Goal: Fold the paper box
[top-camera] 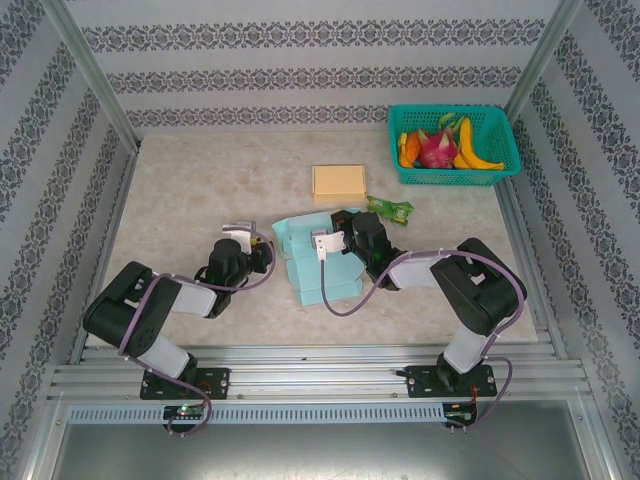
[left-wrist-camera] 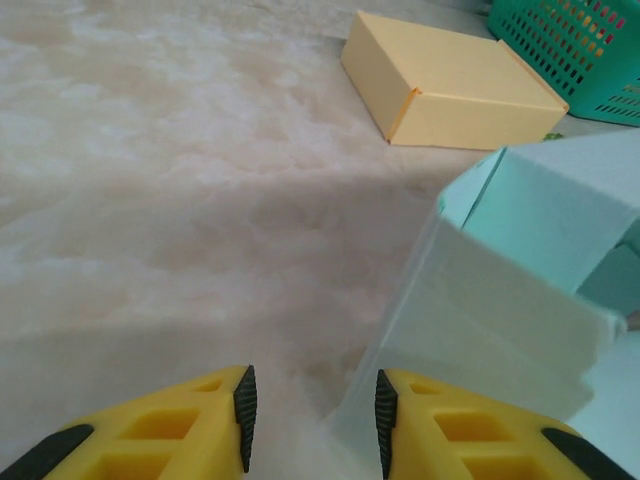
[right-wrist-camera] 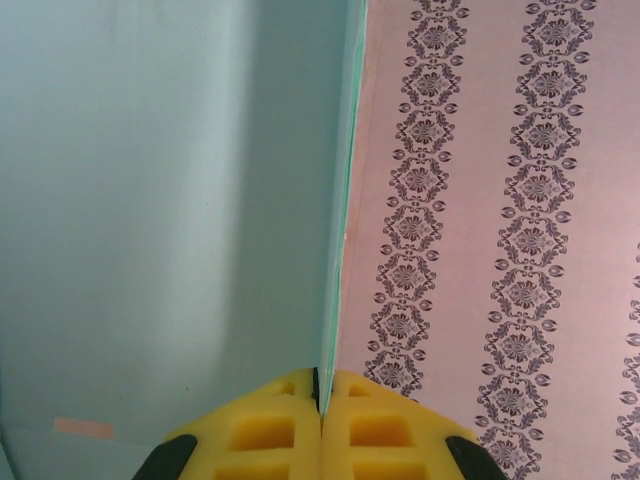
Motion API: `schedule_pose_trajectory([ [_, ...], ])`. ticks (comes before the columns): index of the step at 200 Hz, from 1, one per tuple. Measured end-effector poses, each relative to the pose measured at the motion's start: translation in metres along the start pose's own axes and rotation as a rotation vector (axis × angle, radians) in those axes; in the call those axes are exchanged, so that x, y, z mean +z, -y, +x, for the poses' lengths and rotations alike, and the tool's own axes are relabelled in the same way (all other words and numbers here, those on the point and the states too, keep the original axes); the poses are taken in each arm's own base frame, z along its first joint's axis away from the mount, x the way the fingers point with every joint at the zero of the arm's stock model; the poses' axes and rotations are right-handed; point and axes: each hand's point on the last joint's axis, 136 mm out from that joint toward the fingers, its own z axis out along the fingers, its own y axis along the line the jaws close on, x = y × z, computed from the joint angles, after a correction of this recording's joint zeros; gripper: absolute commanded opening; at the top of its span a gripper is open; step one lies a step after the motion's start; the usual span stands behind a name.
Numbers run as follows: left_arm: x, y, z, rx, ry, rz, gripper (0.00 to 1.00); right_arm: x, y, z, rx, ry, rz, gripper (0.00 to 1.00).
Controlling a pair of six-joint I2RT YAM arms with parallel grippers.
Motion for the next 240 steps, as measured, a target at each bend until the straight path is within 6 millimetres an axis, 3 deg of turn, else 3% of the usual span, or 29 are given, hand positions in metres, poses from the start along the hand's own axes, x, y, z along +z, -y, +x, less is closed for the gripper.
schedule_pose_trajectory([
  [36,0.014,0.007,-0.002,-0.002,-0.016,0.040,0.38,0.000,0.000,0.001,0.000,-0.006,0.000,0.00],
  [189,0.019,0.037,0.014,-0.048,-0.096,0.220,0.32,0.002,-0.001,0.006,-0.022,-0.034,0.006,0.00],
  [240,0.022,0.057,0.013,-0.041,-0.100,0.265,0.30,0.004,-0.001,0.007,-0.030,-0.046,0.014,0.00],
])
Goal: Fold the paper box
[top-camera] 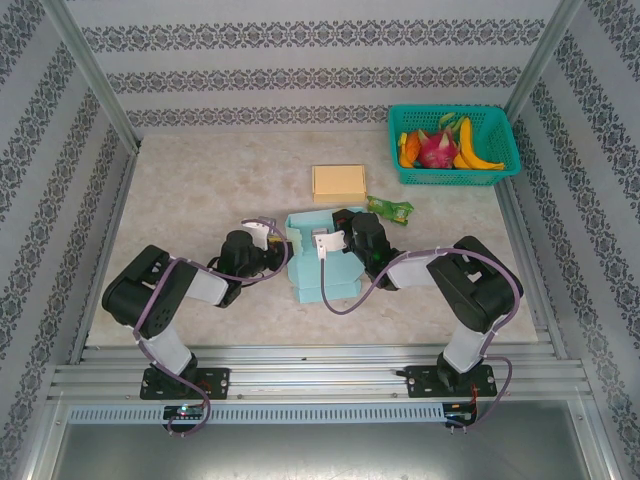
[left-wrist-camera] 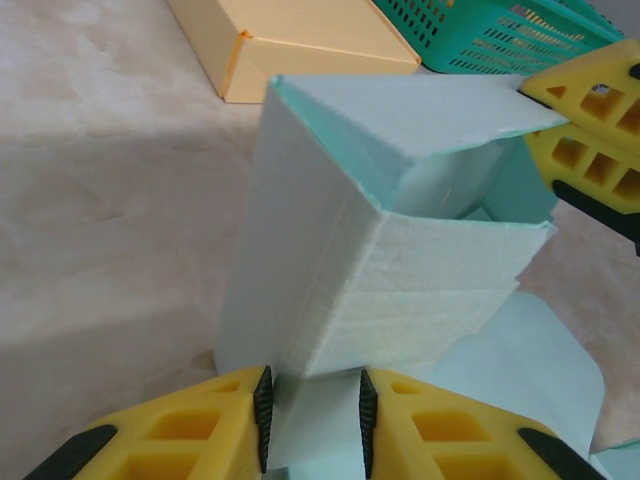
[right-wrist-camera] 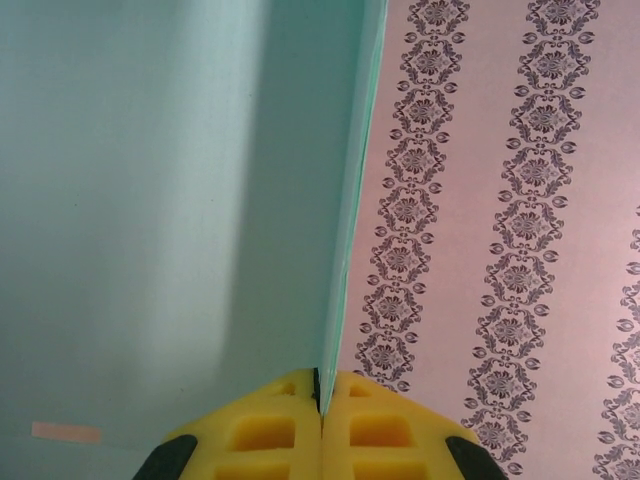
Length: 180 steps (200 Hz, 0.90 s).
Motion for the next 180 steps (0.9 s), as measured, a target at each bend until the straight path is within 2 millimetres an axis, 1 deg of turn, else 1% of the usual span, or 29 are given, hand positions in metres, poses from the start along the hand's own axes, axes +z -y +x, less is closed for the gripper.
schedule_pose_trajectory([
  [26,0.003,0.006,-0.001,0.002,0.002,0.005,0.30,0.000,0.000,-0.001,-0.008,-0.005,0.001,0.00],
  [63,0.011,0.010,-0.009,0.007,0.022,-0.032,0.30,0.000,0.000,0.001,-0.015,-0.015,0.001,0.00],
  [109,0.020,0.012,-0.012,0.033,0.023,-0.134,0.31,0.000,0.000,0.006,-0.016,-0.041,0.003,0.00],
  [148,0.022,0.005,-0.014,0.058,0.033,-0.210,0.31,0.000,0.001,0.006,-0.016,-0.044,0.004,0.00],
  [180,0.032,-0.006,-0.013,0.065,0.031,-0.261,0.31,0.000,0.002,0.006,-0.015,-0.043,0.012,0.00],
])
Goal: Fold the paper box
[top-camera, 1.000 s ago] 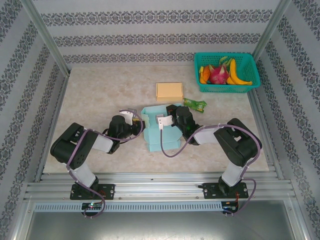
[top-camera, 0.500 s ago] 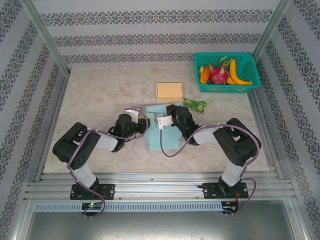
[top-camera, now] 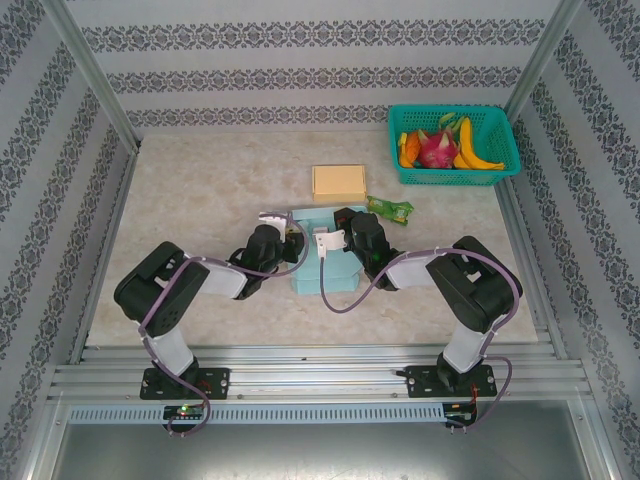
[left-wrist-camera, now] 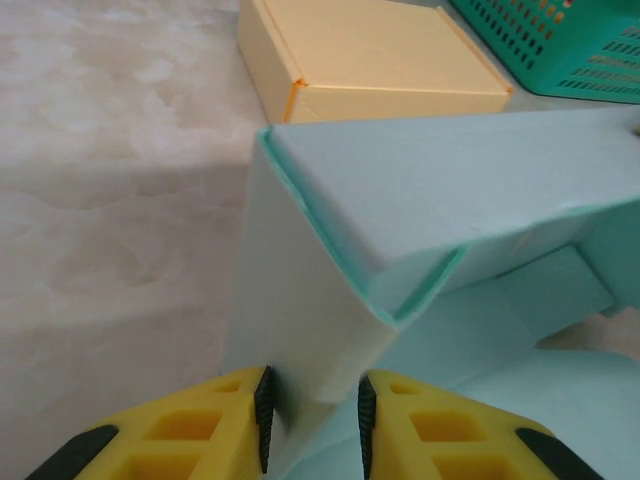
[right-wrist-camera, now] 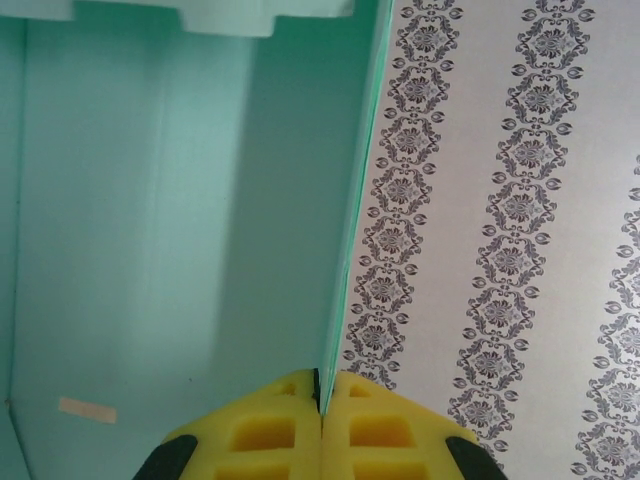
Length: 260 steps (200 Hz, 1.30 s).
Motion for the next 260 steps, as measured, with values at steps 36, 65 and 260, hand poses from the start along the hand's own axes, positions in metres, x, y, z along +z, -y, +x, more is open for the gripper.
schedule_pose_trajectory([
  [36,0.011,-0.007,0.003,0.011,0.000,-0.045,0.31,0.000,0.000,0.000,0.000,0.000,0.000,0.00],
  [65,0.015,-0.011,-0.001,0.017,0.013,-0.074,0.32,0.000,0.000,-0.003,-0.002,0.005,0.001,0.00],
  [260,0.012,-0.059,-0.032,-0.020,0.034,-0.681,0.30,0.005,0.008,-0.016,0.012,0.058,0.020,0.00],
])
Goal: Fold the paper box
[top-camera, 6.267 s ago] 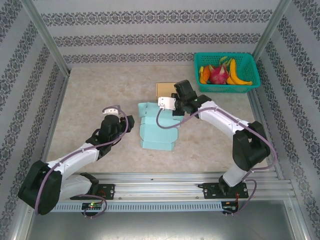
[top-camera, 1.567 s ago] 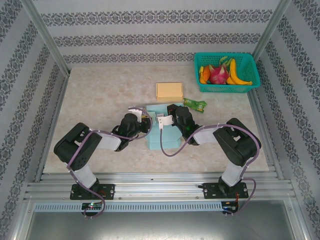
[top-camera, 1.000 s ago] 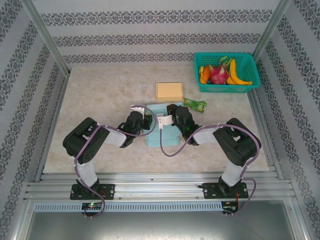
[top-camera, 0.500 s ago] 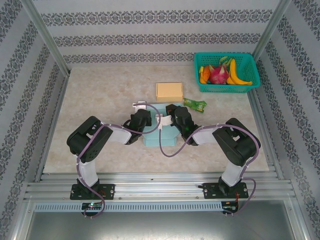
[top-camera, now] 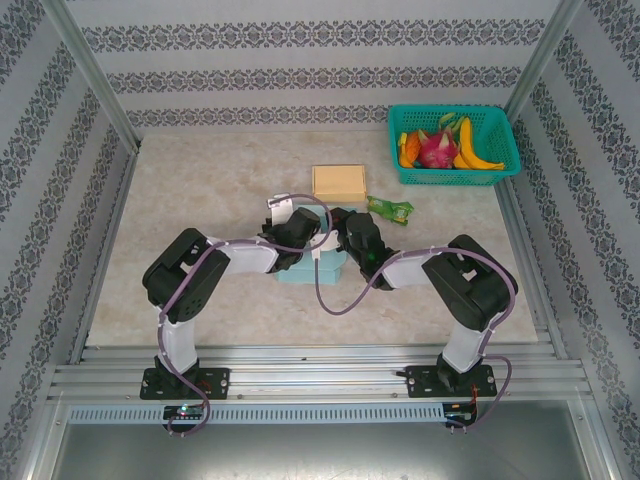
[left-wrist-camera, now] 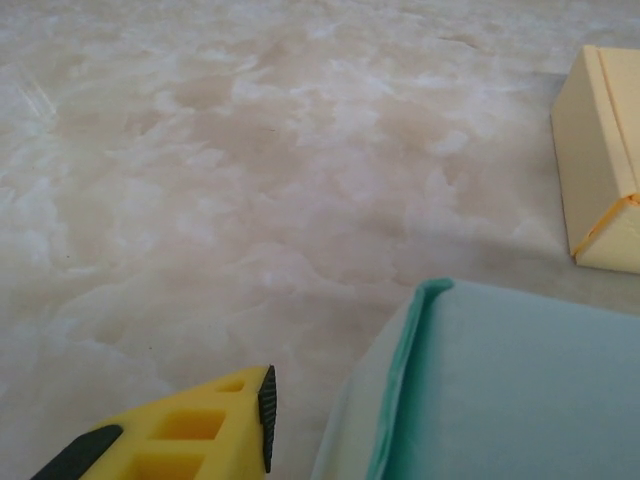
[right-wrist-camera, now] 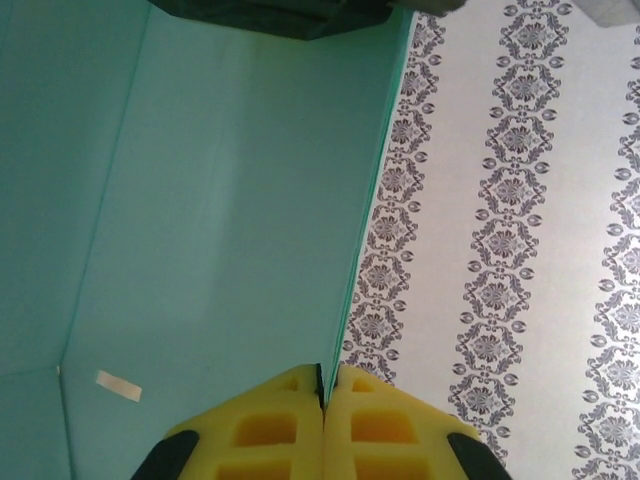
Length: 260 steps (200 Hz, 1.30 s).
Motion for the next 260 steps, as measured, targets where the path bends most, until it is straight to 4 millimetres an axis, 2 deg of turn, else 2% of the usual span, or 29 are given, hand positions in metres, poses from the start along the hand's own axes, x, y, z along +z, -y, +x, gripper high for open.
schedule_pose_trajectory([
  [55,0.000,0.000,-0.001,-0.012,-0.023,-0.019,0.32,0.001,0.001,0.001,0.009,0.003,0.003,0.00],
  [75,0.000,0.000,-0.001,-0.005,-0.025,-0.019,0.38,0.001,0.001,0.001,0.010,0.002,0.004,0.00],
  [86,0.000,0.000,0.000,0.001,-0.027,-0.015,0.45,0.001,0.001,0.002,0.009,-0.003,0.002,0.00],
  [121,0.006,-0.002,0.016,0.024,-0.054,0.038,0.54,0.002,-0.004,0.002,0.010,-0.007,-0.013,0.00],
  [170,0.011,-0.002,0.025,0.020,-0.081,0.084,0.59,0.002,-0.004,0.003,0.013,-0.014,-0.014,0.00],
  [195,0.011,0.000,0.026,0.017,-0.086,0.094,0.55,0.002,-0.004,0.004,0.013,-0.019,-0.015,0.00],
  [215,0.011,0.002,0.027,0.010,-0.087,0.098,0.39,0.002,-0.004,0.003,0.013,-0.017,-0.015,0.00],
  [260,0.013,0.009,0.022,-0.038,-0.096,0.091,0.20,0.002,-0.003,0.002,0.014,-0.010,-0.013,0.00],
])
